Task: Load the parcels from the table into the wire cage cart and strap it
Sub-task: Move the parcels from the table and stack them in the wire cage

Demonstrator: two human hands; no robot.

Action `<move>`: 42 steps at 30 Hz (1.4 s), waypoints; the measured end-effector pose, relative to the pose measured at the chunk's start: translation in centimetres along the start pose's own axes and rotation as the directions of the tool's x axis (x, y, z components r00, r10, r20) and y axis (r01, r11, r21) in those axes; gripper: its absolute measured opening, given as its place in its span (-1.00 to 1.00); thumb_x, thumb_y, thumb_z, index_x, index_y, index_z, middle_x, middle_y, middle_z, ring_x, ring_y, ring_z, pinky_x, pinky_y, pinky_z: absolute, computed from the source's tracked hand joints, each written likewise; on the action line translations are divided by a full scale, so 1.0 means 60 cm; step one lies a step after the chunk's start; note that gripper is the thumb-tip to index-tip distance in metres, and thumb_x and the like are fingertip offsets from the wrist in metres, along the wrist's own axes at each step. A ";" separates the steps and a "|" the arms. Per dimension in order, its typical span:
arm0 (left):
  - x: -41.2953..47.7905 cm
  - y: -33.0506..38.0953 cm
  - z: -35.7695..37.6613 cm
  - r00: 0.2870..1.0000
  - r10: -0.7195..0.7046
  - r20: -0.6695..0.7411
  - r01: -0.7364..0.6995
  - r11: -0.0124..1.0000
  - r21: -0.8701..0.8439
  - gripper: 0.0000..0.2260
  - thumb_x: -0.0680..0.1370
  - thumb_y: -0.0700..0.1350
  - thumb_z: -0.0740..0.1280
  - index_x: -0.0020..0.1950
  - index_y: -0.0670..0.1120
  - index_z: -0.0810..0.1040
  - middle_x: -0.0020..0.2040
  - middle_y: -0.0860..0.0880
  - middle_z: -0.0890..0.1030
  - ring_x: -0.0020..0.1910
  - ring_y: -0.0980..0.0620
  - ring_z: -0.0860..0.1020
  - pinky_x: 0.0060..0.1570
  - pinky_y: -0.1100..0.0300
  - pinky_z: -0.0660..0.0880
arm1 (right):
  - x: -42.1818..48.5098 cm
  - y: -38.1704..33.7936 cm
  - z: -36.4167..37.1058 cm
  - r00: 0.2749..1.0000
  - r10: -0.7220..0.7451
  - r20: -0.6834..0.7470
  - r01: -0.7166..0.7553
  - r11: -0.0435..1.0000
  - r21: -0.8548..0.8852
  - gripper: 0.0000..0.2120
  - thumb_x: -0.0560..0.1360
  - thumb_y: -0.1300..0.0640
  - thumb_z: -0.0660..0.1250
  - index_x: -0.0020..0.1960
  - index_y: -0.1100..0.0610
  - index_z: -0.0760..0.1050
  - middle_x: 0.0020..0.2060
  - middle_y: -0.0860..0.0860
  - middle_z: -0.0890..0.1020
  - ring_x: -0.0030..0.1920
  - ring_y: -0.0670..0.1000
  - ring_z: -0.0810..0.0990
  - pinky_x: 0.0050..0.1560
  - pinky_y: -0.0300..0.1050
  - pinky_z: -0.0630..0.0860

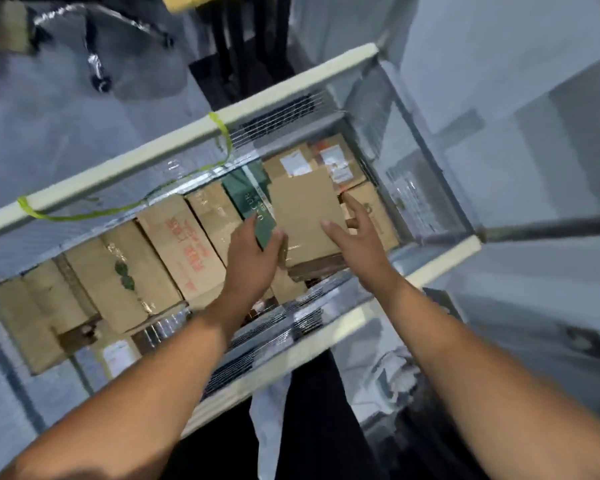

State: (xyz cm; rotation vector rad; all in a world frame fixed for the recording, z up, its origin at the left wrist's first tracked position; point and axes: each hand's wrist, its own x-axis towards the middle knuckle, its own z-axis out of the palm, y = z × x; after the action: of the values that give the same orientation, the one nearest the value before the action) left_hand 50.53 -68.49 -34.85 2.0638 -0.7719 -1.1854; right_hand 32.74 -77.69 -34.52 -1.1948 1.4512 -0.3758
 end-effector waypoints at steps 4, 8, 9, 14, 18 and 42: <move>0.138 -0.084 0.048 0.996 -0.029 -0.082 0.051 0.959 0.278 -0.38 0.66 0.25 0.20 0.66 0.01 0.21 0.63 -0.14 0.22 0.61 -0.11 0.14 0.59 -0.05 0.10 | 0.193 0.081 -0.004 1.000 0.004 0.021 -0.003 0.997 -0.080 -0.35 0.58 -0.01 0.47 0.60 -0.08 0.31 0.48 -0.05 0.44 0.44 -0.02 0.45 0.48 0.10 0.44; 0.275 -0.164 0.116 0.996 0.013 -0.092 0.029 0.900 0.435 -0.38 0.63 0.36 0.15 0.66 0.18 0.16 0.68 -0.10 0.11 0.64 -0.24 0.05 0.58 -0.23 0.05 | 0.360 0.156 0.020 0.995 -0.006 0.097 0.018 0.992 -0.128 -0.36 0.53 -0.18 0.46 0.55 -0.24 0.32 0.48 -0.11 0.41 0.44 -0.10 0.42 0.44 -0.03 0.41; 0.305 -0.182 0.134 0.996 0.019 -0.083 0.020 0.897 0.442 -0.37 0.63 0.38 0.13 0.66 0.22 0.13 0.69 -0.09 0.07 0.65 -0.25 -0.01 0.59 -0.26 0.01 | 0.395 0.172 0.031 0.992 -0.023 0.128 0.039 0.991 -0.124 -0.36 0.52 -0.21 0.46 0.54 -0.27 0.33 0.50 -0.10 0.40 0.46 -0.07 0.41 0.47 0.01 0.40; 0.408 -0.244 0.205 0.993 -0.021 -0.120 0.082 0.846 0.527 -0.30 0.60 0.42 0.11 0.67 0.19 0.07 0.69 -0.14 0.04 0.65 -0.28 -0.09 0.61 -0.23 -0.03 | 0.514 0.235 0.089 0.976 -0.127 0.176 0.165 0.961 -0.222 -0.49 0.56 -0.12 0.46 0.46 -0.12 0.42 0.42 -0.14 0.40 0.36 -0.40 0.35 0.46 -0.37 0.28; 0.429 -0.264 0.231 0.987 -0.077 -0.144 0.149 0.785 0.601 -0.28 0.59 0.46 0.05 0.68 0.21 0.00 0.71 -0.06 -0.15 0.64 -0.26 -0.25 0.59 -0.16 -0.22 | 0.549 0.252 0.116 0.969 -0.121 0.216 0.196 0.907 -0.372 -0.75 0.59 -0.16 0.39 0.12 -0.03 0.47 0.13 -0.05 0.58 0.16 -0.15 0.56 0.18 -0.17 0.49; -0.078 0.065 -0.011 0.851 0.355 0.386 -0.494 0.790 0.364 -0.36 0.65 0.26 0.24 0.64 -0.01 0.24 0.64 -0.12 0.23 0.63 -0.23 0.10 0.60 -0.23 0.05 | -0.257 0.009 -0.092 0.916 0.120 -0.384 -0.276 0.881 -0.384 -0.38 0.63 -0.27 0.23 0.63 -0.12 0.25 0.56 0.05 0.37 0.53 0.13 0.37 0.53 0.19 0.31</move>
State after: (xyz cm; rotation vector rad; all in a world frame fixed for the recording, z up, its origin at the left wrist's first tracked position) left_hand 48.46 -67.30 -29.18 1.9025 -1.7124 -1.1328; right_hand 24.89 -67.02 -24.88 -1.3535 2.0303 -0.1217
